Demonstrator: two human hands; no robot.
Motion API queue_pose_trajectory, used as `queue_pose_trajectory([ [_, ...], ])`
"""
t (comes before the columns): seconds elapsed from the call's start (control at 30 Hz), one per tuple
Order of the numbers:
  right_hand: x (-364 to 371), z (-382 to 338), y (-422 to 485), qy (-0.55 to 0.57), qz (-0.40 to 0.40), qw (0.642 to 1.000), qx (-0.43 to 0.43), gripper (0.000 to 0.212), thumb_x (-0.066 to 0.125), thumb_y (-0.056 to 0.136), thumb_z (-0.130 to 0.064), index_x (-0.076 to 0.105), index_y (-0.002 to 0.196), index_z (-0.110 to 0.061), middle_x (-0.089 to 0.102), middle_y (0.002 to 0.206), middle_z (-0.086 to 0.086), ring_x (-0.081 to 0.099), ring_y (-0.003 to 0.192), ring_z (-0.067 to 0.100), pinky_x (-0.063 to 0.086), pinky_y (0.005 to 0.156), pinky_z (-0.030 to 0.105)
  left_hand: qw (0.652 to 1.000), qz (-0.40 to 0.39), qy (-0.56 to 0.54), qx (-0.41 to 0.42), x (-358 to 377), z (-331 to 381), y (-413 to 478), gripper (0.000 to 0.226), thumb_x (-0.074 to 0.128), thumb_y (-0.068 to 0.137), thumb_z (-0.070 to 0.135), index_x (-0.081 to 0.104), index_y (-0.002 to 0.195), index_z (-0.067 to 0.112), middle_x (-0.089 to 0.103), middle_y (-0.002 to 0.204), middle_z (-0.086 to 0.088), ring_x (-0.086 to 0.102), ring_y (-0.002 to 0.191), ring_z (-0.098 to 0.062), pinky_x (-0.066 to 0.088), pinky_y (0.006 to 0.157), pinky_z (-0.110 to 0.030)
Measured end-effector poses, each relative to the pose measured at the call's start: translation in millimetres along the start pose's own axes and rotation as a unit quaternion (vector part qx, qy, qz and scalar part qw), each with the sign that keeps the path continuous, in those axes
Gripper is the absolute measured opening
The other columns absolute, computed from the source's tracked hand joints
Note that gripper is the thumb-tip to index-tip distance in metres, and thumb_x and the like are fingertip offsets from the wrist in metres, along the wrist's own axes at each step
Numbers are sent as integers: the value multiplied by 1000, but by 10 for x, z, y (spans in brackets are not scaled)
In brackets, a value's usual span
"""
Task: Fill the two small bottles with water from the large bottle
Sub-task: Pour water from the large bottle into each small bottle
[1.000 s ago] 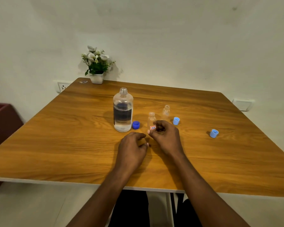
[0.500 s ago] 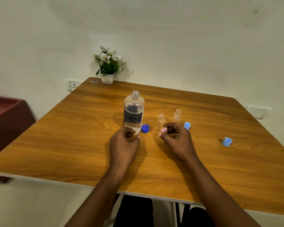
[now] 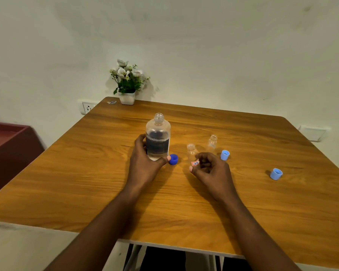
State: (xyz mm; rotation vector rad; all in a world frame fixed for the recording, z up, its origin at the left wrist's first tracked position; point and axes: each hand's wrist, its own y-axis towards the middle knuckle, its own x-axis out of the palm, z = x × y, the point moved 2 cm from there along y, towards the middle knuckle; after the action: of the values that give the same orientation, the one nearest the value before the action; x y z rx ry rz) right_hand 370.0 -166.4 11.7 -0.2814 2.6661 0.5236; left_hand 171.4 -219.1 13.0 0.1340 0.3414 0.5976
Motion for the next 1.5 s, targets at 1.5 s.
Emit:
queue_pose_trajectory([
  [1.5,-54,-112,-156,84,21,995,-46,35,81,75,-12,72,108,-22,73,95,-9,67,88,8,53,75,26,951,52,181,247,-157,-27,57,76,77,65,-4,48,134,13,55,129,-7,51,119,-27,46,96,-44],
])
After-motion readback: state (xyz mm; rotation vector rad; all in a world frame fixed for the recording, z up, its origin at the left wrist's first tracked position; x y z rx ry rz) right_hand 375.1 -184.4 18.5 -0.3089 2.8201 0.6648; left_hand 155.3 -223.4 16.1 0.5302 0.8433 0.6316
